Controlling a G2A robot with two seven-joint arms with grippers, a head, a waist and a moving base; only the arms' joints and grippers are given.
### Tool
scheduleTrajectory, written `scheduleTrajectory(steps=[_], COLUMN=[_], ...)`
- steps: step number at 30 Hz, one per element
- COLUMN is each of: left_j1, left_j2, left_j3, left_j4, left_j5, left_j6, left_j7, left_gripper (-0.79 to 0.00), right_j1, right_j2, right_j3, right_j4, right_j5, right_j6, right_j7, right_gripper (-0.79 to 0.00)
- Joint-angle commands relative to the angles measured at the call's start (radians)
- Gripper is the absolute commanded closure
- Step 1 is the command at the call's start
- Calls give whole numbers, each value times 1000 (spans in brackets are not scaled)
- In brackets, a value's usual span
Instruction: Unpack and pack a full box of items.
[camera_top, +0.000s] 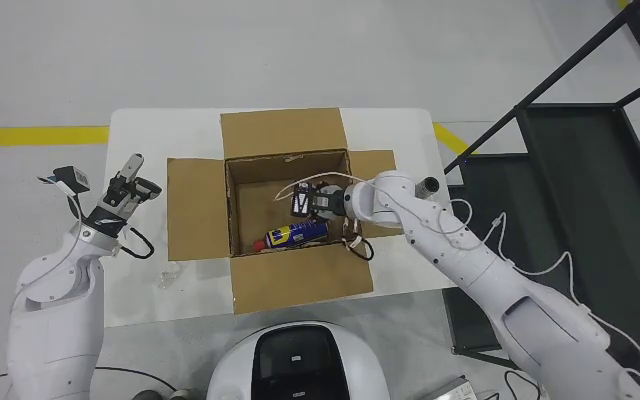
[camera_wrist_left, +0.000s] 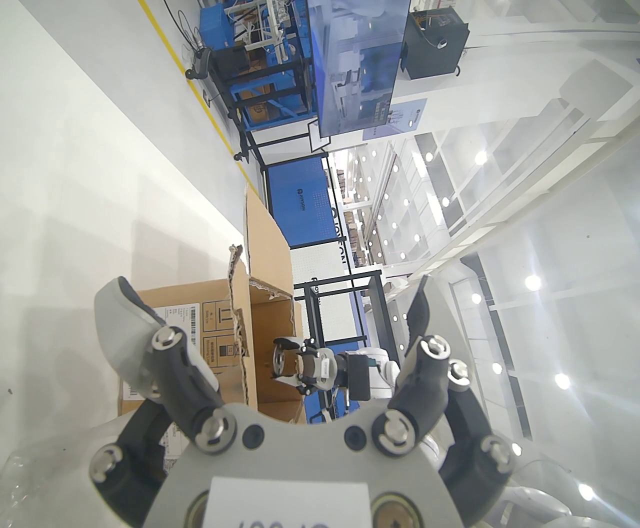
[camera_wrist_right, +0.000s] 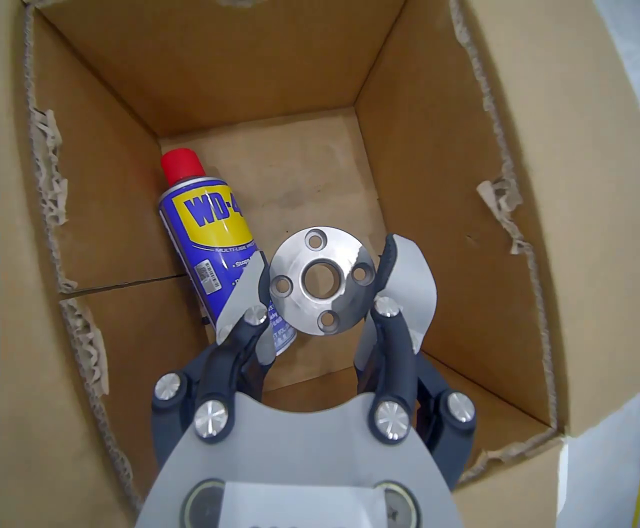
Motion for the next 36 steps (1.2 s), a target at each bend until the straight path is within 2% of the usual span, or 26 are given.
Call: scheduleTrajectory(steps=[1,15,25,27,29,31,33,36], left_j1=[0,0,0,0,0,0,0,0], left_j2=[0,0,0,0,0,0,0,0], left_j3=[0,0,0,0,0,0,0,0], left_j4=[0,0,0,0,0,0,0,0], left_j5=[0,0,0,0,0,0,0,0], left_j6=[0,0,0,0,0,0,0,0], left_j7=[0,0,0,0,0,0,0,0], left_gripper=[-785,-785,-785,-785,-785,-785,-785,-785], right_j1=[20,127,159,161,164,165,167,166], right_j2=[-18,-142,-200,-207,-213,-217,-221,-225], right_j3=[-24,-154,-178,-179,-180,-179,-177,-169], right_j4=[41,317,447,463,477,490,501,514], right_j5=[13,2,8,7,2,2,0,3], right_j6=[7,84,110,112,109,101,98,100], right_j7=[-21,-21,-18,-18,-12,-12,-9,-15], right_gripper=[0,0,0,-185,-252,-403,-773,-785])
